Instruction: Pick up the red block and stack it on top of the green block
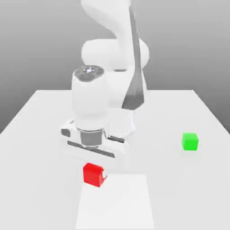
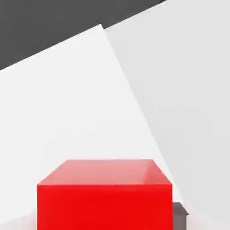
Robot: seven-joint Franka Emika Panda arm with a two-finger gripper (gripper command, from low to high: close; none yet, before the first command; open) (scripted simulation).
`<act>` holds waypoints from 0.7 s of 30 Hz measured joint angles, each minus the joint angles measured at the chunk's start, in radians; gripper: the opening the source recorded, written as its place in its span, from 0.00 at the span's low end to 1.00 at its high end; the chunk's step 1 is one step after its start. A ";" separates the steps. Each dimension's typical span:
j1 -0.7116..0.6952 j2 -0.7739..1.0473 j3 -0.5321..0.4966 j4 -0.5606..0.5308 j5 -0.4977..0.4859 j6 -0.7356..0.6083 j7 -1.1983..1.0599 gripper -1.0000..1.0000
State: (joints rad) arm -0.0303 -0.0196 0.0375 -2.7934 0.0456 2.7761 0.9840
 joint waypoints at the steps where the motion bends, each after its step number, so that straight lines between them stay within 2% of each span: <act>1: 0.059 -0.018 0.024 -0.009 0.019 -0.009 -0.038 0.00; 10: 0.448 -0.167 0.203 -0.088 0.157 -0.071 -0.369 0.00; 18: 0.805 -0.282 0.359 -0.161 0.226 -0.113 -0.625 0.00; 21: 0.826 -0.227 0.399 -0.167 0.193 -0.052 -0.632 0.00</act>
State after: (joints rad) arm 0.7956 -0.2462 0.4363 -2.9605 0.2386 2.7239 0.3520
